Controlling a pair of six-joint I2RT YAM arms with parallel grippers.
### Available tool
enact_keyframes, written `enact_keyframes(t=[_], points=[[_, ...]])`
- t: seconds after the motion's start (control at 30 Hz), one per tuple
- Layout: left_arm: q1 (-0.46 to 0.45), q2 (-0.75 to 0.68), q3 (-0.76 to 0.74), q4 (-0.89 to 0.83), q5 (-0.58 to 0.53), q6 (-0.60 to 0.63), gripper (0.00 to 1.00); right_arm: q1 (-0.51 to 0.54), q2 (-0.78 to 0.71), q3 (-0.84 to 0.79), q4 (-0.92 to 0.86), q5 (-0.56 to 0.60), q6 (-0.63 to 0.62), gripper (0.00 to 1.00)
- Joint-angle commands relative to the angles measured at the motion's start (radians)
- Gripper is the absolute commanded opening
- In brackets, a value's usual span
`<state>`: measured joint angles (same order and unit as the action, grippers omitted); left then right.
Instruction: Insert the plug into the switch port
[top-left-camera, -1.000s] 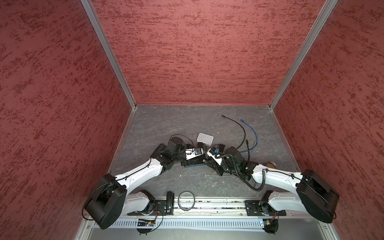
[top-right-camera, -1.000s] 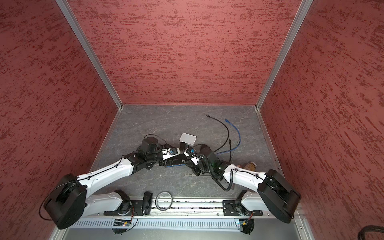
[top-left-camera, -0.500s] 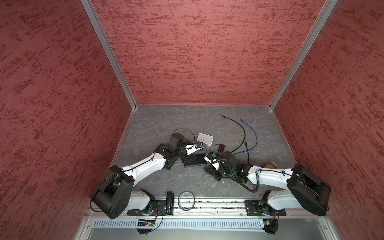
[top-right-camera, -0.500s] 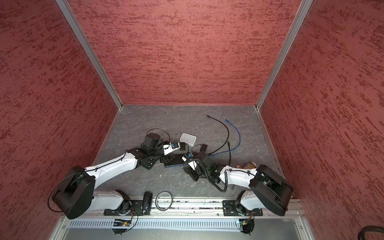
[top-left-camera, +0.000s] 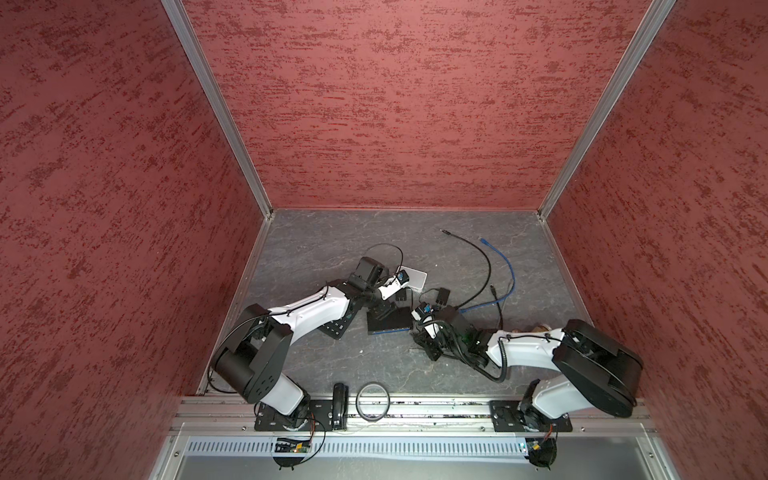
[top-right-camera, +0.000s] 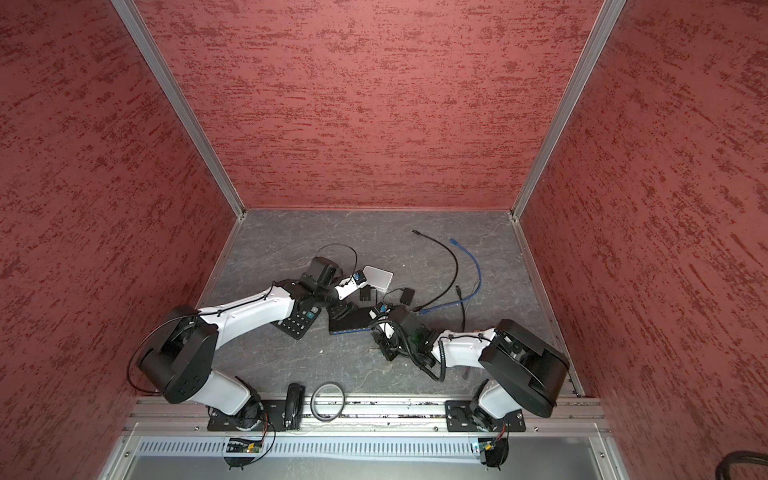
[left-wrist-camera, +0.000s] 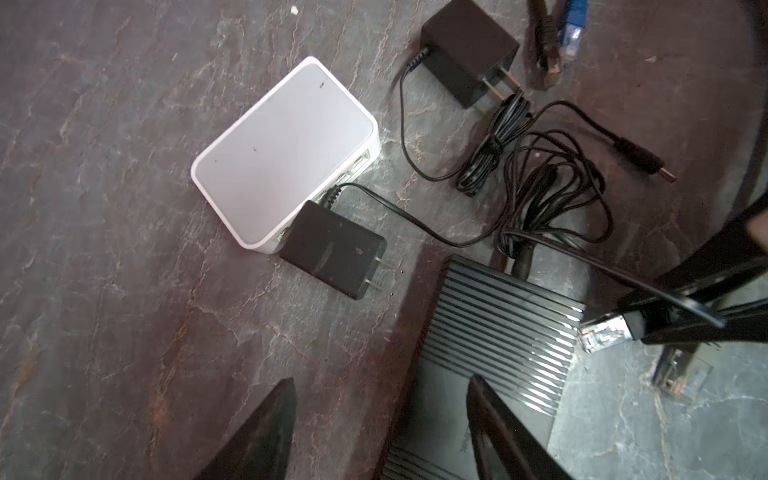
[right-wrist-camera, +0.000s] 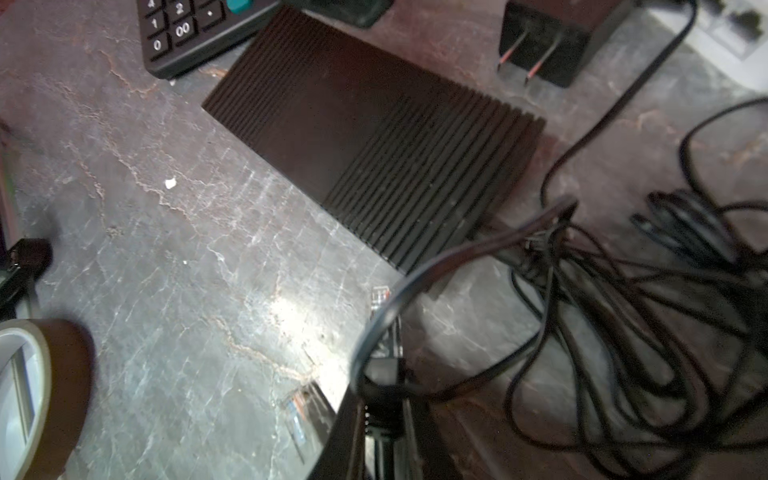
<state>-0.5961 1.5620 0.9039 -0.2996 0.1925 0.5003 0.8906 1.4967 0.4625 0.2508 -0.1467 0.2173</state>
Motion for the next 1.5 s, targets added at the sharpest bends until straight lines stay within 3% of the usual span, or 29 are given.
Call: enact_keyframes(t=[0.0, 0.4, 0.73, 1.13, 1.47], points=[[-0.009, 0.035, 0.036, -0.064, -0.027, -0.09, 0.66, 0.006, 0.011, 0.019, 0.018, 0.06, 0.039, 0.1], [-0.046, 0.1, 0.109, -0.16, -0.025, -0.256, 0.62, 0.005, 0.013, 0.029, 0.04, 0.172, 0.068, 0.1], [-0.067, 0.108, 0.072, -0.165, 0.027, -0.387, 0.62, 0.007, 0.028, -0.017, 0.144, 0.141, 0.08, 0.1], [-0.039, 0.177, 0.138, -0.179, 0.075, -0.421, 0.57, 0.021, 0.031, -0.038, 0.232, 0.055, 0.065, 0.1], [-0.062, 0.236, 0.144, -0.181, 0.095, -0.495, 0.54, 0.024, 0.086, -0.001, 0.21, 0.129, 0.102, 0.1]])
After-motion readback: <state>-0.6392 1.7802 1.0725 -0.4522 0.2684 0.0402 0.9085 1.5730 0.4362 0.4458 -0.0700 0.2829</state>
